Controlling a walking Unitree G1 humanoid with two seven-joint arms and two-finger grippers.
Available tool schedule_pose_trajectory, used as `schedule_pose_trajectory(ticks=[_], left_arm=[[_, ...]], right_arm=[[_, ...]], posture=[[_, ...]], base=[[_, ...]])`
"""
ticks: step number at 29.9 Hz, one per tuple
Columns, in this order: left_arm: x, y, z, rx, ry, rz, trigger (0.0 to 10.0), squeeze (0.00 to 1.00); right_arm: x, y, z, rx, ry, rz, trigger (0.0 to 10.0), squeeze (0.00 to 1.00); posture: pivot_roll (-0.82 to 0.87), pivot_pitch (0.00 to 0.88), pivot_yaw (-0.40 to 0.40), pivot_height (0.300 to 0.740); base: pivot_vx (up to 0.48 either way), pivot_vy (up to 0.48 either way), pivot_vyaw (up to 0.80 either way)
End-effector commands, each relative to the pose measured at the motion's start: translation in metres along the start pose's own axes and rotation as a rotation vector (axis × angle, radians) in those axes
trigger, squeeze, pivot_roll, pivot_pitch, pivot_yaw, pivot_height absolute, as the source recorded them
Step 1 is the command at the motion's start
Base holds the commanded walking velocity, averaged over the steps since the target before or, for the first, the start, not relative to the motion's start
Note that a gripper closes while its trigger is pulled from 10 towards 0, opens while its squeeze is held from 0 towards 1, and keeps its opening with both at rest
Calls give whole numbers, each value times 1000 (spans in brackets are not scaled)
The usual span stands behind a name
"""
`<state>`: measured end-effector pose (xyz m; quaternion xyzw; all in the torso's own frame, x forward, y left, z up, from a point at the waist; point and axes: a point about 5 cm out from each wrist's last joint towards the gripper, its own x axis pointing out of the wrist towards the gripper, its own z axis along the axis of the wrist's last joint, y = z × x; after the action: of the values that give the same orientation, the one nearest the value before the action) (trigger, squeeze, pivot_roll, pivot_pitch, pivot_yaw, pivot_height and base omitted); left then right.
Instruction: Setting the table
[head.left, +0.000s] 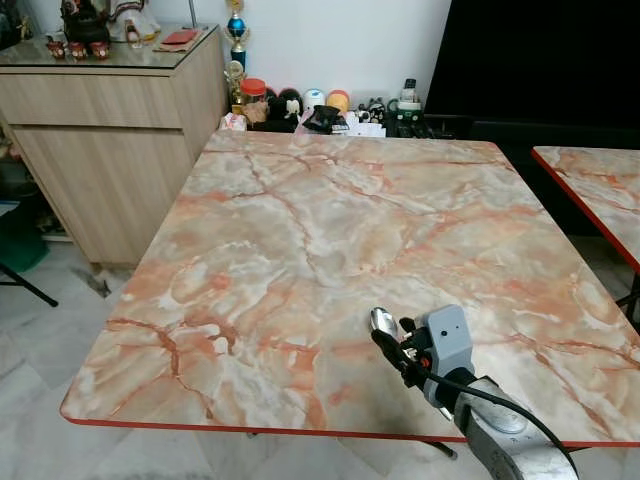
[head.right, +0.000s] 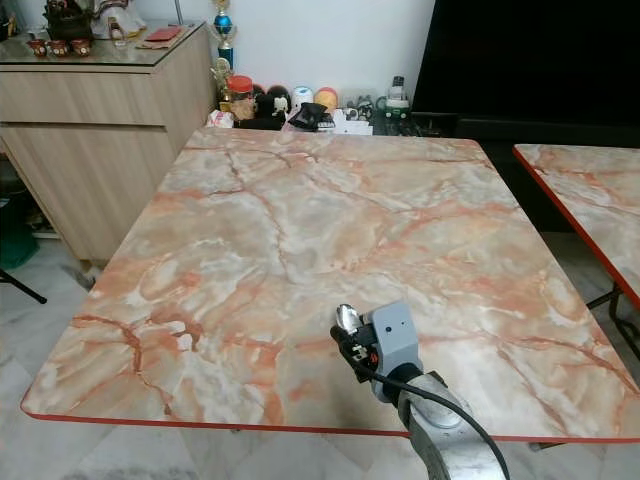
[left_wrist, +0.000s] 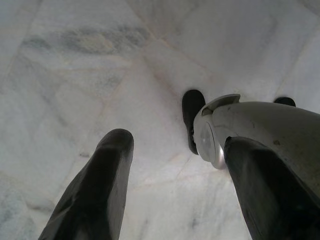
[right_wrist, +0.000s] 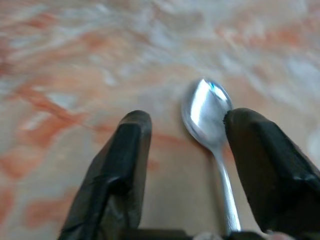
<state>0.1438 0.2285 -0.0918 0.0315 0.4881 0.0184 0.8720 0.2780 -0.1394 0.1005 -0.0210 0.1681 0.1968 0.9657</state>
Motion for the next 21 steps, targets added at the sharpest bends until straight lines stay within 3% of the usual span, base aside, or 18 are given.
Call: schedule_pose_trajectory(ticks=[1, 3, 4, 5, 21], left_arm=[[-2, -1, -10, 21, 37, -9, 10000, 0], [-2, -1, -10, 30, 39, -13, 10000, 0], [-2, -2, -10, 30, 39, -13, 10000, 0], [-2, -1, -11, 32, 40, -13, 10000, 0], [-2, -3, -12, 40, 39, -20, 10000, 0]], right_arm=[[0, -5, -8, 58, 26, -31, 10000, 1000], [1, -5, -10, 81, 28, -36, 10000, 1000], [2, -5, -12, 85, 32, -45, 10000, 753], [4, -6, -15, 98, 35, -58, 10000, 0], [11, -6, -11, 87, 24, -36, 10000, 0]], posture=[[-22, 71, -25, 740], [-22, 71, -25, 740], [-22, 69, -24, 740], [-21, 67, -23, 740], [-23, 96, -16, 740]], base=[[0, 0, 0], [0, 0, 0], [0, 0, 0], [0, 0, 0], [0, 0, 0]])
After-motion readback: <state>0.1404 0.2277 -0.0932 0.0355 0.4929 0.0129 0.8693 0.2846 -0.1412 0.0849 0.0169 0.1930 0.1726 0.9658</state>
